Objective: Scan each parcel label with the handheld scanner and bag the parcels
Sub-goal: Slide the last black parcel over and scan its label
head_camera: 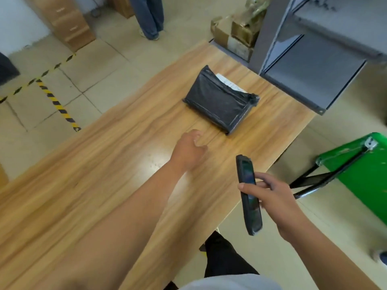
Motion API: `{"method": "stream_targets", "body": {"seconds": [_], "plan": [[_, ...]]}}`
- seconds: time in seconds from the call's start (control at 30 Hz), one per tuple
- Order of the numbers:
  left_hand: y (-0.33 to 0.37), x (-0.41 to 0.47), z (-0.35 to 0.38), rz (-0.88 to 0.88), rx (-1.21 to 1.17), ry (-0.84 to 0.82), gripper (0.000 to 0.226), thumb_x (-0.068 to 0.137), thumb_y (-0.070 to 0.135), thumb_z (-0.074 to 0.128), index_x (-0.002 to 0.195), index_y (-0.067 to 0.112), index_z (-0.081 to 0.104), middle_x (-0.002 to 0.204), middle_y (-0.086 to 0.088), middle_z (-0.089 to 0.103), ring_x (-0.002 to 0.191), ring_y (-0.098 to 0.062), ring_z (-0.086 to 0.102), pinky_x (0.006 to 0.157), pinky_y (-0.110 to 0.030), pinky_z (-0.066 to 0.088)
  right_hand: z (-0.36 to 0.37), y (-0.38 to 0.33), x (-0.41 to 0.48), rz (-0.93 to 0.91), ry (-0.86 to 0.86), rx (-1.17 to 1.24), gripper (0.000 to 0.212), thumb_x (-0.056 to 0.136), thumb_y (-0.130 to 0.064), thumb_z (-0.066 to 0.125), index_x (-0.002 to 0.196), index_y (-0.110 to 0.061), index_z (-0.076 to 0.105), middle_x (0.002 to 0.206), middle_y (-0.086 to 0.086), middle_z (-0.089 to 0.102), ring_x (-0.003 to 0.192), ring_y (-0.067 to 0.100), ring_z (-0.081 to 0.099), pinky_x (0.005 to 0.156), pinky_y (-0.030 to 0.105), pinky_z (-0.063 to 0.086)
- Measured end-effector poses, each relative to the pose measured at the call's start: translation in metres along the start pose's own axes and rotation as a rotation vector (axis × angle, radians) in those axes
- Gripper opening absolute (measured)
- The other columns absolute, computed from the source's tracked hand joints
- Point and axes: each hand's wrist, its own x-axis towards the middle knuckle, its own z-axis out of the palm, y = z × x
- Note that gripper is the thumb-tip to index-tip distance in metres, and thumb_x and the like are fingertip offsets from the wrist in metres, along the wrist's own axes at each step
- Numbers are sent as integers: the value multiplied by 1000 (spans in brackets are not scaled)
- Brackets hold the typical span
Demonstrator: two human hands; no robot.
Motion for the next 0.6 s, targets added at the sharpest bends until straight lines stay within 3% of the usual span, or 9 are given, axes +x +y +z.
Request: {"method": "stream_targets", "body": {"seconds": [0.07, 0.27, 0.4, 0.5, 0.6], "plan": [[35, 27, 20, 98, 194, 7, 54, 85, 23, 69, 136, 20, 52, 136, -6, 50, 123, -22, 49, 95, -27, 40, -18, 5, 6, 7, 34, 28, 33, 73, -33, 88, 103, -33, 73, 73, -1, 72, 68, 11, 74, 66, 32, 50], [107, 92, 65, 313, 596, 87, 65, 88, 38, 67, 145, 22, 40, 150, -9, 38, 138, -33, 32, 108, -46, 33, -48, 16, 19, 52, 84, 96, 36, 72, -34, 90, 104, -31, 74, 99, 17, 70, 86, 26, 74, 70, 39, 56], [128, 127, 80, 289, 813, 57, 77, 83, 59, 62, 148, 26, 36, 158, -9, 24, 144, -34, 18, 115, -49, 16, -58, 19, 25, 57, 91, 105, 59, 53, -51, 87, 107, -31, 73, 101, 16, 70, 90, 26, 73, 69, 37, 55], [135, 143, 84, 249, 865, 36, 60, 85, 58, 58, 138, 29, 51, 156, -8, 30, 145, -35, 17, 117, -51, 13, -60, 19, 29, 60, 98, 123, 69, 49, -54, 84, 112, -29, 72, 105, 17, 69, 89, 25, 74, 64, 31, 56], [139, 146, 79, 275, 751, 69, 25, 89, 39, 61, 113, 33, 67, 138, -3, 50, 136, -31, 32, 115, -48, 18, -61, 19, 32, 54, 93, 139, 59, 56, -49, 89, 110, -31, 71, 104, 17, 68, 79, 17, 74, 53, 18, 54]]}}
